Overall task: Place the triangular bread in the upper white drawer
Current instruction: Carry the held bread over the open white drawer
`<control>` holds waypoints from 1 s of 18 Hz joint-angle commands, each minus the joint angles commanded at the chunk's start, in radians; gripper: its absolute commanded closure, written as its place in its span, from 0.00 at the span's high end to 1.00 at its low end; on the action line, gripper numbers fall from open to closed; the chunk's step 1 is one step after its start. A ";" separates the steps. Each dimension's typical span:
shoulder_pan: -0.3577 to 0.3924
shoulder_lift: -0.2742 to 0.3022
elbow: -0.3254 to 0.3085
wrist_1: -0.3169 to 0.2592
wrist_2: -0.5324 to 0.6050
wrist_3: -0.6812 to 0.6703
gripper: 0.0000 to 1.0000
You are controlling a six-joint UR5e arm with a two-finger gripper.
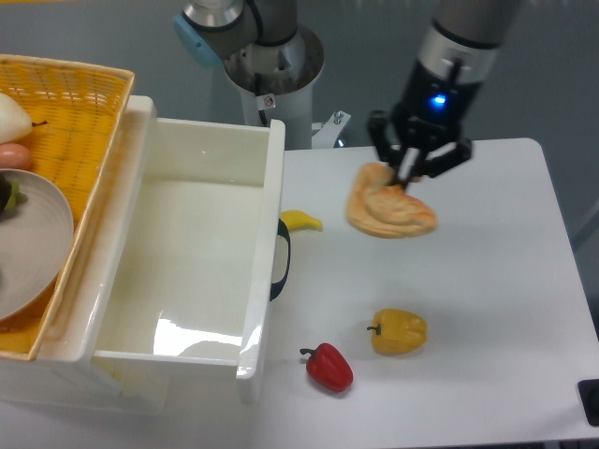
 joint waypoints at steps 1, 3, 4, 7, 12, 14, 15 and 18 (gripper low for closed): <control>-0.017 0.011 -0.002 0.000 -0.017 -0.014 0.00; -0.064 0.019 -0.003 0.002 -0.023 -0.035 0.00; -0.084 0.019 -0.003 0.003 -0.025 -0.046 0.00; -0.135 0.014 -0.021 0.009 -0.026 -0.048 0.00; -0.199 -0.024 -0.058 0.026 -0.019 -0.039 0.00; -0.221 -0.043 -0.058 0.031 -0.014 -0.039 0.00; -0.232 -0.053 -0.058 0.037 -0.014 -0.039 0.00; -0.259 -0.076 -0.058 0.044 -0.014 -0.039 0.00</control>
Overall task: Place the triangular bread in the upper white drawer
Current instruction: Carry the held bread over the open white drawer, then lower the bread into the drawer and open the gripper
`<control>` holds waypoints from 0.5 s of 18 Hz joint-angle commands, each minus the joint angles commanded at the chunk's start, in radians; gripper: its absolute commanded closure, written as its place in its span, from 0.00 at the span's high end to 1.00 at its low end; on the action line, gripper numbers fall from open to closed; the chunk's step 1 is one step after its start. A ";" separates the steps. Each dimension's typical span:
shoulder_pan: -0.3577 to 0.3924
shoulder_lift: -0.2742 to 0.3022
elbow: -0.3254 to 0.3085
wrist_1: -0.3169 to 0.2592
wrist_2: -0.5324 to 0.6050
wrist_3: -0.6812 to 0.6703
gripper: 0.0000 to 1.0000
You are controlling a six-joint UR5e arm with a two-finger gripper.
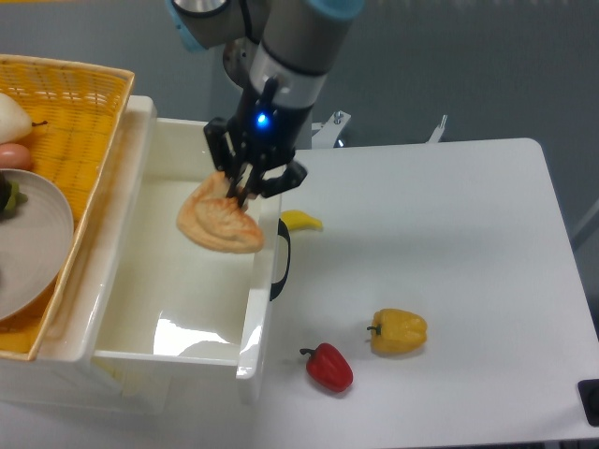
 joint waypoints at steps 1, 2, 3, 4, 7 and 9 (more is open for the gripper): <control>-0.008 -0.006 0.000 0.008 0.000 0.000 0.00; -0.015 -0.011 -0.002 0.017 0.002 0.000 0.00; -0.018 -0.017 -0.003 0.017 0.002 0.002 0.00; -0.023 -0.017 -0.003 0.018 0.009 0.002 0.00; -0.061 -0.029 -0.005 0.029 0.044 0.003 0.00; -0.071 -0.037 -0.014 0.034 0.061 0.005 0.15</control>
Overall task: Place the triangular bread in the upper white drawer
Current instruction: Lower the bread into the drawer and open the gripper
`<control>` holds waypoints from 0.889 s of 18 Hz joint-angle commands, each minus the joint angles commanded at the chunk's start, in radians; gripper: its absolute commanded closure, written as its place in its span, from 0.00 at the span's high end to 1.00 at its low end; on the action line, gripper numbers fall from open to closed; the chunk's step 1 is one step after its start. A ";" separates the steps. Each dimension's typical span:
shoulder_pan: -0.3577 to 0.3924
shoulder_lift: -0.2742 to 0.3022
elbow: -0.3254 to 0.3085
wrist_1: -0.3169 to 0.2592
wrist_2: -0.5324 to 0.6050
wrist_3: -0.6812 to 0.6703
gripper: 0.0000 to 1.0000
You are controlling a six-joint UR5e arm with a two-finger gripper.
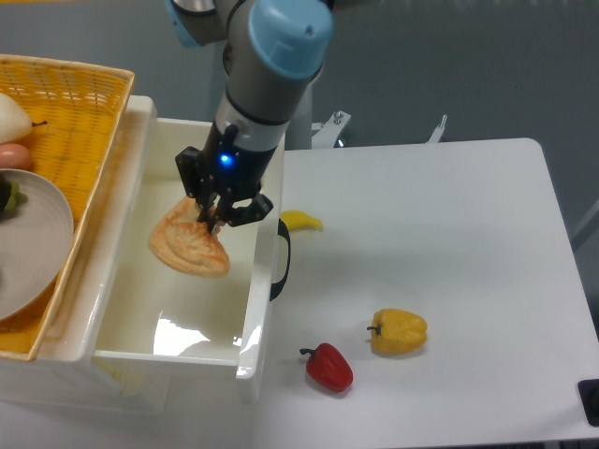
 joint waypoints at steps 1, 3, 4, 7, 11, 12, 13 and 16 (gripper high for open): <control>-0.008 -0.005 -0.003 0.002 0.006 0.005 0.28; -0.011 -0.006 -0.006 0.006 0.012 0.009 0.39; -0.012 -0.006 -0.006 0.006 0.012 0.009 0.48; -0.011 -0.005 -0.005 0.011 0.014 0.009 0.71; -0.011 -0.003 0.005 0.024 0.012 0.006 0.74; -0.009 -0.002 0.006 0.035 0.011 0.005 0.75; -0.006 0.001 0.006 0.044 0.011 0.003 0.75; 0.017 0.008 0.017 0.061 0.009 -0.003 0.76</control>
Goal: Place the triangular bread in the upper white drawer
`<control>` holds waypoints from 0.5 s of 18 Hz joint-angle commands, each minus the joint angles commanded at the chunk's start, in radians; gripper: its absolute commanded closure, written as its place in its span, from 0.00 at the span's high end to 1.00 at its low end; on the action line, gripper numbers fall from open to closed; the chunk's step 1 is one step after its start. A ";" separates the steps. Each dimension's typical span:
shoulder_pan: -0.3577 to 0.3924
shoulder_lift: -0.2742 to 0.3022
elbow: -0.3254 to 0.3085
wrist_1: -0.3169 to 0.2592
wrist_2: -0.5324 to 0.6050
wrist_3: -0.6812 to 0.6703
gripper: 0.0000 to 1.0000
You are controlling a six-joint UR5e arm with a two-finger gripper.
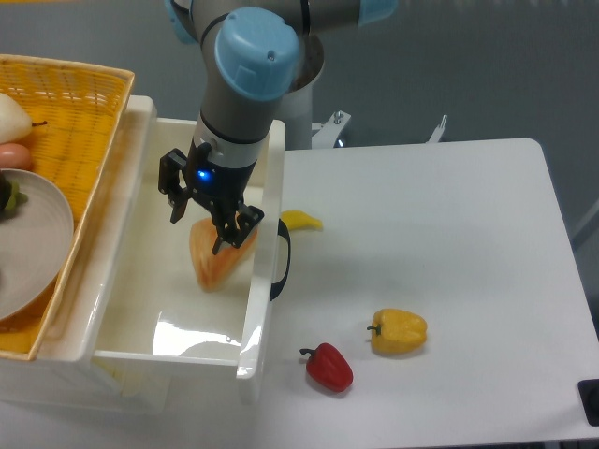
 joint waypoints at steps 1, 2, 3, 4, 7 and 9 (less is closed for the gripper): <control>0.017 0.002 0.006 0.000 0.000 0.002 0.76; 0.029 0.002 0.014 0.002 0.000 0.002 0.76; 0.041 0.003 0.024 0.003 0.000 0.002 0.79; 0.058 0.003 0.034 0.003 -0.002 0.002 0.81; 0.118 0.006 0.055 0.006 -0.002 0.002 1.00; 0.161 0.006 0.057 0.006 0.000 0.005 1.00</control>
